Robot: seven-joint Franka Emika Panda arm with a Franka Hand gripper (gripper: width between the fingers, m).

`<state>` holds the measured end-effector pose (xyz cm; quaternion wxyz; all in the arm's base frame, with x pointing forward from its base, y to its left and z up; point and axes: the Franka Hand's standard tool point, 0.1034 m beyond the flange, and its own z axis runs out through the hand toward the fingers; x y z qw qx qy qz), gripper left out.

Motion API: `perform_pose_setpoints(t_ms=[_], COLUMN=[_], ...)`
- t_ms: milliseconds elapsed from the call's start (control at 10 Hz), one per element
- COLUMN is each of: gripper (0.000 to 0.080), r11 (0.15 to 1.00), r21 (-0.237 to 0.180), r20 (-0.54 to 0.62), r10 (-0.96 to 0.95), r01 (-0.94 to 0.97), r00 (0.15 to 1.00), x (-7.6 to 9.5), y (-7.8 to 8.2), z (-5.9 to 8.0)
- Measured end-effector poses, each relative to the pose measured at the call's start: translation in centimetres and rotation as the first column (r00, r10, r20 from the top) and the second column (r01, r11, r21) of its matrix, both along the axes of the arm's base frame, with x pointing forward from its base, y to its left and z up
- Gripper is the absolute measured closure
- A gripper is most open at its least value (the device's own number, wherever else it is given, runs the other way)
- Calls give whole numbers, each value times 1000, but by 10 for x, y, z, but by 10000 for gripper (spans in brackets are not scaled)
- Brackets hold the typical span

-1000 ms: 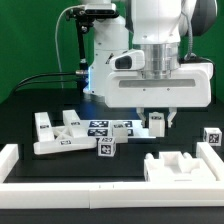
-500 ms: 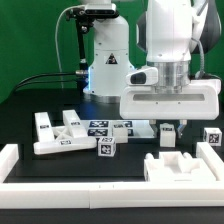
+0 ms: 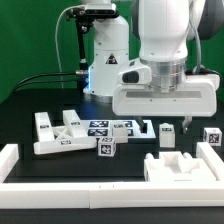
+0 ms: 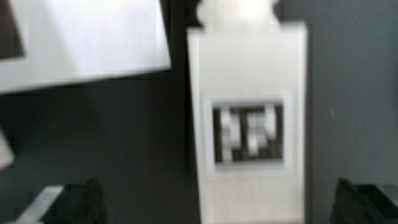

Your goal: Assemble chair

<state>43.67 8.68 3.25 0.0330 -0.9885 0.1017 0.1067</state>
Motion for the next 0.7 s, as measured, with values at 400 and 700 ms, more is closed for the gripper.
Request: perform_pose_setpoints(t_ms=[400,700], gripper=[151,151], r11=[1000,998], r21=[29,52], r20=[-229,-392], r10=[15,-15], r01=[-9,38], r00=[973,920], x=[10,3], y=[7,-1], z=[4,-3])
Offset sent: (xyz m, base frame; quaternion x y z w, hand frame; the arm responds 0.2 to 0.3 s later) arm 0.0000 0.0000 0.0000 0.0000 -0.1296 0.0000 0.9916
